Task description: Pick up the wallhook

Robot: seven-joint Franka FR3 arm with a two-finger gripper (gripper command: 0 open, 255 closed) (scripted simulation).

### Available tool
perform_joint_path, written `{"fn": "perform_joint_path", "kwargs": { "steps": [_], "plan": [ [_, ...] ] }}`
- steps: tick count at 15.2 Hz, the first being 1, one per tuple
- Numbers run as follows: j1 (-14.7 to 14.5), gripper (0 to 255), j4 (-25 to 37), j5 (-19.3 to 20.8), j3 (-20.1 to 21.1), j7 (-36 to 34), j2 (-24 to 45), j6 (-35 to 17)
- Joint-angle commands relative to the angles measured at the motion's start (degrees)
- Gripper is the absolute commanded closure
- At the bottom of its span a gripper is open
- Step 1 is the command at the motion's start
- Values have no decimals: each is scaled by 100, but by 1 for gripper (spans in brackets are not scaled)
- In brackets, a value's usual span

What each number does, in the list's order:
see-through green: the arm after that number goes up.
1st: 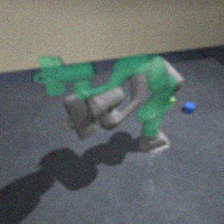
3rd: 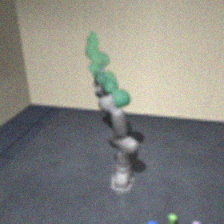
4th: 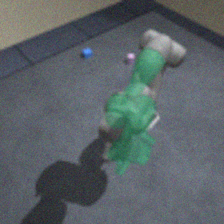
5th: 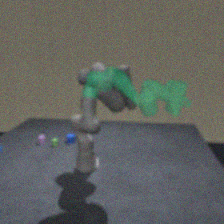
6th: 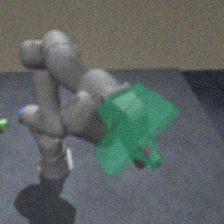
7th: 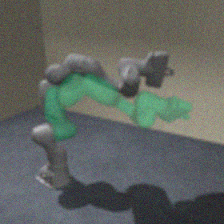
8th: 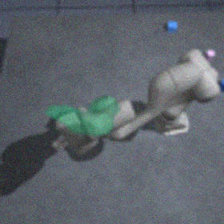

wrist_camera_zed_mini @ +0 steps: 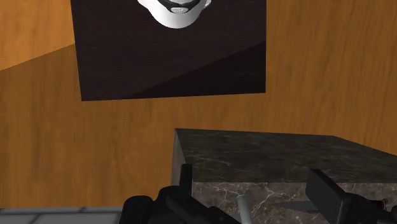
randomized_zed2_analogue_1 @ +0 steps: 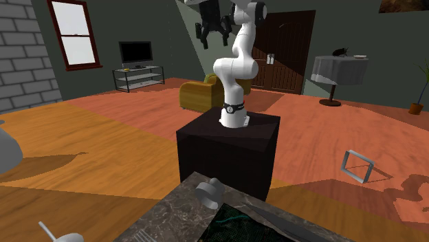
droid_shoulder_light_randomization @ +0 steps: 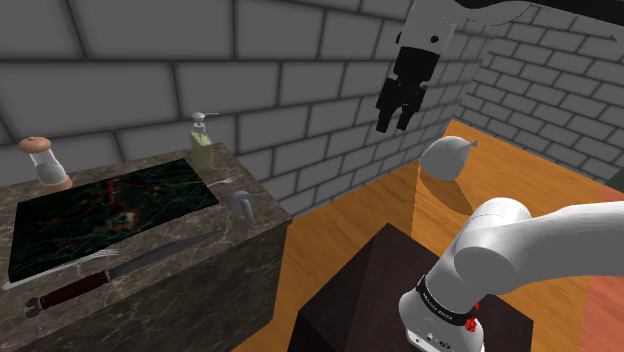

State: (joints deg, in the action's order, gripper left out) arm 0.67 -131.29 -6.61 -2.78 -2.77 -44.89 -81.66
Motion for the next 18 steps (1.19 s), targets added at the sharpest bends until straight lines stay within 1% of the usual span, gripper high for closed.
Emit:
{"fn": "perform_joint_path", "kwargs": {
  "steps": [1,6,10,14,18],
  "plan": [
    [0,0,0,0,0,0,0,0],
    [-93,0,-479,-140,177,5,457,-1050],
    [-179,0,-715,-252,316,16,971,-1892],
    [-266,0,-814,-357,451,34,1605,-2719],
    [-353,0,-774,-446,577,51,2338,-3505]
  ]
}}
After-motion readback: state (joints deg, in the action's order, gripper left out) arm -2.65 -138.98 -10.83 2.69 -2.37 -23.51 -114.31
